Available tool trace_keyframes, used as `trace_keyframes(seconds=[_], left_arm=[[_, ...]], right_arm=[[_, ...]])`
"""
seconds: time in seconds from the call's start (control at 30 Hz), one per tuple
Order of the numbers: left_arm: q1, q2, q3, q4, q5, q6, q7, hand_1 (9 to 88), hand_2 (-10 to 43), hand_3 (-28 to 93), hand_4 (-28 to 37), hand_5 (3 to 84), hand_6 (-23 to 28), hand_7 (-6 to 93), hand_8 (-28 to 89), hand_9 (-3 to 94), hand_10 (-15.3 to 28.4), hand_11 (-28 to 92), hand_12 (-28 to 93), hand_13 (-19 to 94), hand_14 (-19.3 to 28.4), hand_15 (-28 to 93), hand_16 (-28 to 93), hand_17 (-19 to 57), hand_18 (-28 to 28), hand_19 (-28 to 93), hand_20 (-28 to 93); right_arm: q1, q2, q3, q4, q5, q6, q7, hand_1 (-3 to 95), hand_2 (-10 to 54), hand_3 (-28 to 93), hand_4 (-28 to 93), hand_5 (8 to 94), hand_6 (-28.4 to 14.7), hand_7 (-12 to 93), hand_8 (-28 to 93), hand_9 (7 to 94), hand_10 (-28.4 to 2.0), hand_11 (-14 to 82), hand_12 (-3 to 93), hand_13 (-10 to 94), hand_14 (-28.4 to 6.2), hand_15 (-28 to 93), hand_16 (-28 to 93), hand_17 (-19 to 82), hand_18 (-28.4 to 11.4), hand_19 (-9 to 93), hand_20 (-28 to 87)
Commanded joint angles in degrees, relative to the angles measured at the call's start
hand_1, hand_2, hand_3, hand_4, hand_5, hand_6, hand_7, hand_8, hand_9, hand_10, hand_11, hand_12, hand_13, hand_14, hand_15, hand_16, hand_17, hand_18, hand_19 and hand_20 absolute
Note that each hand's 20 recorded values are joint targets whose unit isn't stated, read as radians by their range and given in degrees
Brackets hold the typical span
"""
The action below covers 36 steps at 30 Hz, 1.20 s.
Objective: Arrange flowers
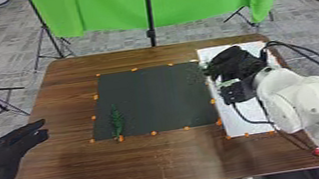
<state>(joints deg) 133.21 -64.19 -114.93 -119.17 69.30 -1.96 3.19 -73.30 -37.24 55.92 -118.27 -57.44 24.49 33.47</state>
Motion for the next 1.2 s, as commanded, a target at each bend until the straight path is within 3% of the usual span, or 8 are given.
trace_keyframes(seconds=[0.03,0.3,0.73,0.83,1.2], left_arm=[[0.50,-0.11,0.05,0.04,0.32,-0.83,-0.75,32.3,-1.7,62,-17.0,47.2,5.9,11.1,-6,47.7,15.0,18,11,39,19.5,22,0,10.6,15.6,22,23],[-0.54,0.31,0.66,0.63,0.30,-1.51,-0.97,32.3,-1.8,62,-16.9,47.1,5.9,11.0,-6,47.6,15.1,18,11,39,19.5,22,0,10.6,15.5,21,23],[-1.01,-0.03,1.30,0.98,0.43,-2.05,-0.98,32.2,-2.1,62,-16.7,46.9,5.9,10.6,-6,47.3,15.1,18,11,39,19.5,22,0,10.5,15.5,21,23],[-1.24,-0.08,1.34,1.15,0.47,-2.72,-1.03,32.2,-2.2,62,-16.7,46.8,6.0,10.6,-6,47.2,15.1,18,11,39,19.5,22,0,10.4,15.5,21,23],[-1.18,-0.25,1.15,1.22,0.59,-3.18,-1.06,31.8,-3.3,62,-16.5,46.2,5.9,10.0,-6,46.8,15.0,17,11,38,19.6,21,0,10.2,15.5,21,23]], right_arm=[[11.96,-9.47,-17.82,3.23,1.07,1.96,0.61,92.6,-9.5,-21,42,77.9,-6.1,26,21,93.7,-10.8,24.1,32.9,94,-1.7,53,17,78,-2.2,78,35],[15.34,-14.81,-23.88,7.08,1.20,3.33,1.51,92.4,-9.5,-21,42,77.8,-6.1,27,21,93.7,-10.9,24.1,32.2,94,-1.8,53,16,79,-2.6,78,34],[15.30,-18.76,-25.98,11.35,2.71,5.25,2.52,91.7,-9.5,-20,42,76.9,-5.9,28,21,93.7,-11.1,23.4,32.3,94,-2.0,52,16,78,-3.2,78,33],[15.09,-19.36,-26.67,12.04,2.20,6.01,2.40,91.1,-9.5,-20,42,76.5,-5.8,29,21,93.7,-11.0,23.0,32.4,94,-2.0,52,16,78,-3.3,78,33],[15.11,-20.07,-27.07,12.96,3.44,7.10,1.26,89.4,-9.5,-28,46,75.1,-6.6,27,19,92.7,-11.6,21.0,32.9,94,-2.4,49,16,78,-3.7,77,31]])
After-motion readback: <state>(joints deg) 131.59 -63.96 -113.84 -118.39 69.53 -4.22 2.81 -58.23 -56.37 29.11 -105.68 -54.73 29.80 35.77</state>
